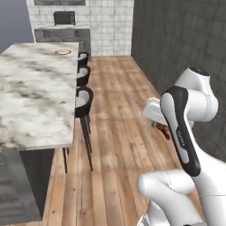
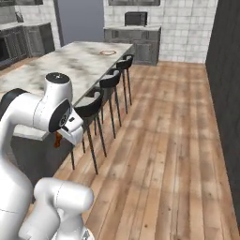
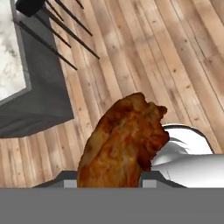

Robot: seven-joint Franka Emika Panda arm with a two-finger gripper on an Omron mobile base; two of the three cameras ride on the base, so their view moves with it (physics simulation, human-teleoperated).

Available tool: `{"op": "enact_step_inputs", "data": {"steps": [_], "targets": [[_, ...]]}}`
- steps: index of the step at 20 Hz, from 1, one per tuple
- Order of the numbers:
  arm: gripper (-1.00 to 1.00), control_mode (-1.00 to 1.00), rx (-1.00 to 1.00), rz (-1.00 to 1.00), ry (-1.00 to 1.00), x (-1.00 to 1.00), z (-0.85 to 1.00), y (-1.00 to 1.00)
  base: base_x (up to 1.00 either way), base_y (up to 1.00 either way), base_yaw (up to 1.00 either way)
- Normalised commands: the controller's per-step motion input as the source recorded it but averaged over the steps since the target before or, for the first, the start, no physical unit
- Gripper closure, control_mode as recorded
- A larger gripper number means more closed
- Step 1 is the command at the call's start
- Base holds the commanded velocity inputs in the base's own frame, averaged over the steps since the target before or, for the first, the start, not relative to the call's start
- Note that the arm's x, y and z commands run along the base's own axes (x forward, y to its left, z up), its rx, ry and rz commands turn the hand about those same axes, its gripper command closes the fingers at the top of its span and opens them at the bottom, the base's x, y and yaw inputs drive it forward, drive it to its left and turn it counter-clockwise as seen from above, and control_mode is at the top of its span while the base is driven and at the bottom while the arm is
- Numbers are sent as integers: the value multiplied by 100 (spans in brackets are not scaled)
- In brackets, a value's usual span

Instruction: Take the chicken drumstick from the fridge and place it on the digital scale on the counter by the fridge. Wait a few seconds for a reading, then move it to the plate on the dining counter.

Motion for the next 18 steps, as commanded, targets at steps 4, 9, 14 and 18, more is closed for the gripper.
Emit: {"op": "enact_step_inputs", "data": {"steps": [4, 9, 14, 18], "targets": [[100, 100, 0, 0, 0, 0, 0, 0, 99, -89, 44], [100, 100, 0, 0, 0, 0, 0, 0, 98, -87, 46], [100, 100, 0, 0, 0, 0, 0, 0, 99, -89, 45], [100, 100, 0, 0, 0, 0, 0, 0, 97, -93, 44]]}}
